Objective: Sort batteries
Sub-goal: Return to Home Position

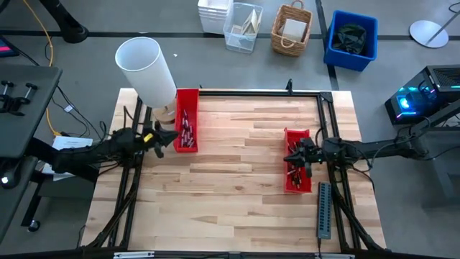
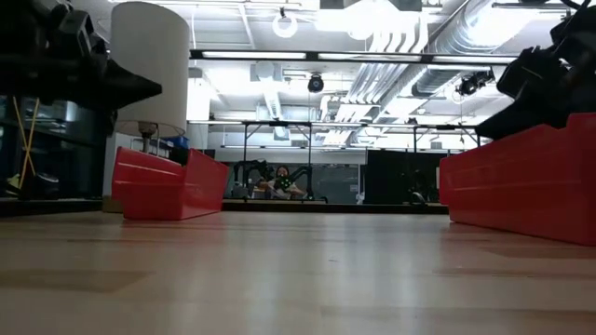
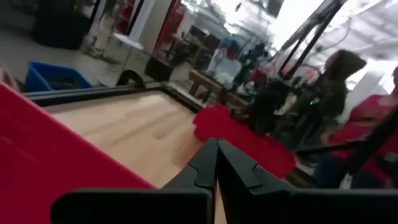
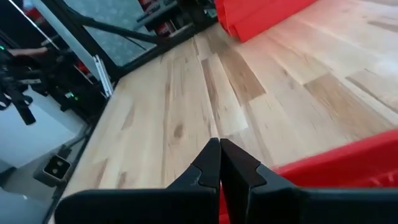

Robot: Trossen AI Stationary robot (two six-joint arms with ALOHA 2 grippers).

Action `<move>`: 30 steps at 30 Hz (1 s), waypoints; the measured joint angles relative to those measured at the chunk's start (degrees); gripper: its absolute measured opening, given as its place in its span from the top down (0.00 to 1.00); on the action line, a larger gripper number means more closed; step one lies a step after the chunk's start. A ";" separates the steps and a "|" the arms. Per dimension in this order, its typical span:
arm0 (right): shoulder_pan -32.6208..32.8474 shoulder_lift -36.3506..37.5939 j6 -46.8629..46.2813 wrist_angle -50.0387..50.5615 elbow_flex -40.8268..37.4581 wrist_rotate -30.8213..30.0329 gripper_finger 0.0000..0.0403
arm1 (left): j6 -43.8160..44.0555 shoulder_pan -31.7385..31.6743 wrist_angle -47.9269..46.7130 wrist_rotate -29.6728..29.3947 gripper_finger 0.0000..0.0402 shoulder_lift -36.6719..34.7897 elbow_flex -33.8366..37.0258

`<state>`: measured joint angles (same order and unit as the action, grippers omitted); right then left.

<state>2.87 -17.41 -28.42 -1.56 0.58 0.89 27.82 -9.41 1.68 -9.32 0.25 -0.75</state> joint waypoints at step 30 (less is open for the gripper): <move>0.15 -0.24 0.00 0.57 0.00 2.34 1.00 | 0.03 4.76 -0.34 2.78 1.00 0.14 0.02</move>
<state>3.03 -17.65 -28.42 -0.99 0.58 3.22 27.86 -4.64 1.34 -6.55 0.39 -0.73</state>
